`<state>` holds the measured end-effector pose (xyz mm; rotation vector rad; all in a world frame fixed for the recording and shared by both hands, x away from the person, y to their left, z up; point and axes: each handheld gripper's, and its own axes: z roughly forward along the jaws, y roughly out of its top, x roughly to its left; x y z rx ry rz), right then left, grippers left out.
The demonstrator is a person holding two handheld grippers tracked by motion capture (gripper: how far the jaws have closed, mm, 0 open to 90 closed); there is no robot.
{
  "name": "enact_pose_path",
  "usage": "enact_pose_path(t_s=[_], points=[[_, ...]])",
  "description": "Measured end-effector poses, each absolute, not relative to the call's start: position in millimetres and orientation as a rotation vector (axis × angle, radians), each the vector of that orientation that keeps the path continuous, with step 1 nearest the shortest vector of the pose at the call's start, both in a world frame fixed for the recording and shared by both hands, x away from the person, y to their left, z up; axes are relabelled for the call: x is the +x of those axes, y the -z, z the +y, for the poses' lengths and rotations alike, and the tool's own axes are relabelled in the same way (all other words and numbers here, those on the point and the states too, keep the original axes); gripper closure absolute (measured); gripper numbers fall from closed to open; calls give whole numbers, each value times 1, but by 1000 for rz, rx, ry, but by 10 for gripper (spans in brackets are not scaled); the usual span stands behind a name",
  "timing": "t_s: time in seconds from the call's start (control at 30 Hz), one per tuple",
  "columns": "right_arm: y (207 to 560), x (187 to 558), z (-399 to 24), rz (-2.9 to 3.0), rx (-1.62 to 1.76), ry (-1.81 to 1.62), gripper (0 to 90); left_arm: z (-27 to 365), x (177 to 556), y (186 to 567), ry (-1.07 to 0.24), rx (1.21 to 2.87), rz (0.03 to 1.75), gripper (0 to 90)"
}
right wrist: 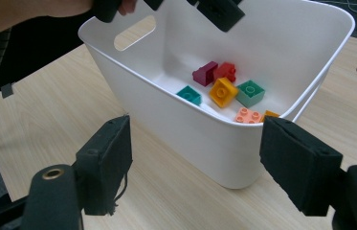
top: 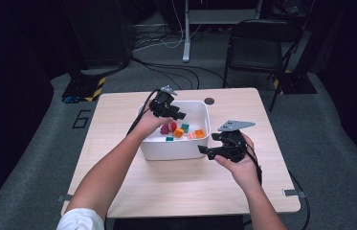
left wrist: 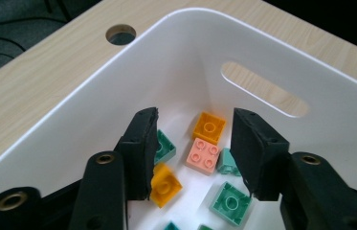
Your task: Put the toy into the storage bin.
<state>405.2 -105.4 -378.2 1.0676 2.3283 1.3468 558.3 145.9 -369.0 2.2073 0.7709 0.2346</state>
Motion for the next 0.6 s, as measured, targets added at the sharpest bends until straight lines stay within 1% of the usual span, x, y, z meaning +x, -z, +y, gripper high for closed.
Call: enact_pose_path(t_s=[0.1,0.23,0.6], points=[[378,405,-105,2328,1070,-1345,258,154,551,360,-242,2190,760,477],[379,405,-104,2331,1068,-1341,258,163,540,351,-254,2168,744,449],[379,405,-104,2329,1069,-1338,258,198,502,333,-259,2099,699,421]])
